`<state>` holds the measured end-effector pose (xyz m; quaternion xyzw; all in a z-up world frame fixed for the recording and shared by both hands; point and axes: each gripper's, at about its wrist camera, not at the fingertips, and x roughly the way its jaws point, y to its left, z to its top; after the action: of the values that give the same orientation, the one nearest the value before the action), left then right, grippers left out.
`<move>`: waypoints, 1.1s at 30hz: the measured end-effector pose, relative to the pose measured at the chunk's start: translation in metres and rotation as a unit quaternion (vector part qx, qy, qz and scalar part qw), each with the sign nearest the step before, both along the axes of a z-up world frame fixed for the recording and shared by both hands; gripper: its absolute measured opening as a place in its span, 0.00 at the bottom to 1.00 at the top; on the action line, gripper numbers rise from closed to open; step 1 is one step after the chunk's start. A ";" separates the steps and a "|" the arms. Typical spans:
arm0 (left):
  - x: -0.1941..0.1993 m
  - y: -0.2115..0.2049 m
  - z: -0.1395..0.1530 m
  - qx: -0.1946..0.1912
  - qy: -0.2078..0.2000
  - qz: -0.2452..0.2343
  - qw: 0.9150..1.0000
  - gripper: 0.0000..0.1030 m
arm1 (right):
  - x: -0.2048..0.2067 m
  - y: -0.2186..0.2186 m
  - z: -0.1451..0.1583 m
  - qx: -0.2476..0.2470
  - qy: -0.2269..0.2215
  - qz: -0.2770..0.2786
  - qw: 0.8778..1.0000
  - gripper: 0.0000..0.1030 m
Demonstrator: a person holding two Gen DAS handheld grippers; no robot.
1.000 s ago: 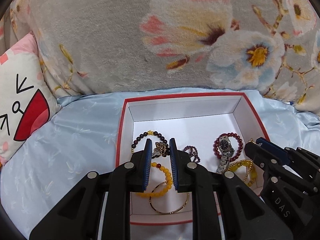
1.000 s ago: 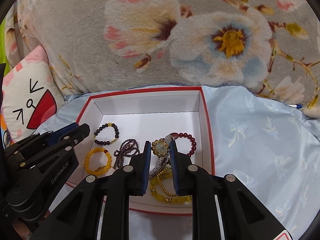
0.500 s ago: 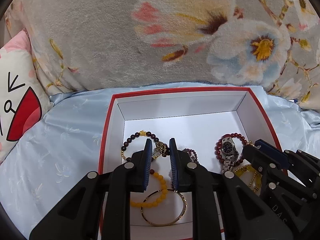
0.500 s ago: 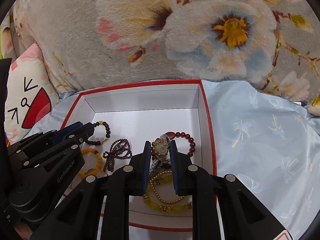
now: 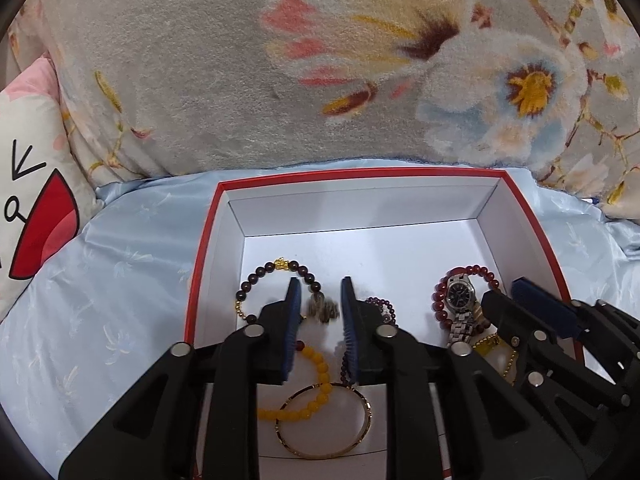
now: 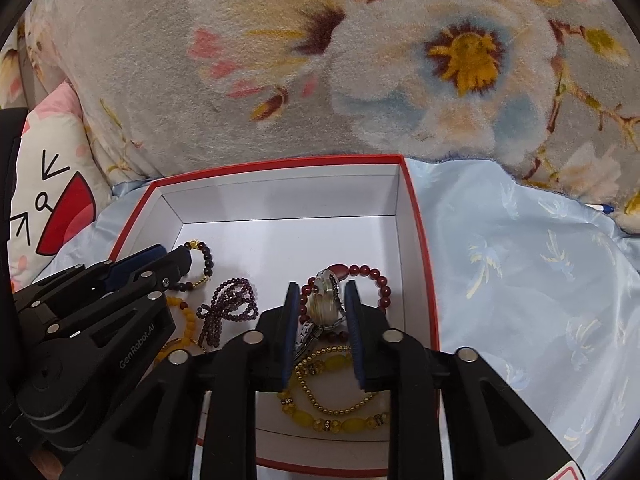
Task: Organize jewelry
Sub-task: 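Carry both gold charms into the red box and open both tools, then withdraw both open tools from the red box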
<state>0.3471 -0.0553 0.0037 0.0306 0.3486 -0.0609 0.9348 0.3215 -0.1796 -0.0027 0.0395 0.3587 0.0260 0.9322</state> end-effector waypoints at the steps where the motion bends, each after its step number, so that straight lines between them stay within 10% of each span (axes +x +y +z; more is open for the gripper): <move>1: -0.001 0.000 0.001 -0.001 -0.003 -0.002 1.000 0.34 | -0.001 0.000 0.001 -0.003 -0.004 -0.002 1.000 0.39; 21: -0.058 0.012 0.035 -0.005 -0.021 0.000 1.000 0.38 | -0.063 0.004 0.036 -0.008 -0.025 -0.013 1.000 0.52; 33: -0.118 0.029 0.038 -0.012 -0.015 0.015 1.000 0.64 | -0.126 0.008 0.045 -0.019 -0.022 -0.030 0.999 0.61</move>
<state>0.2286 -0.0267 0.0422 0.0146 0.3338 -0.0503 0.9412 0.1954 -0.1719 0.0422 0.0316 0.3370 -0.0081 0.9410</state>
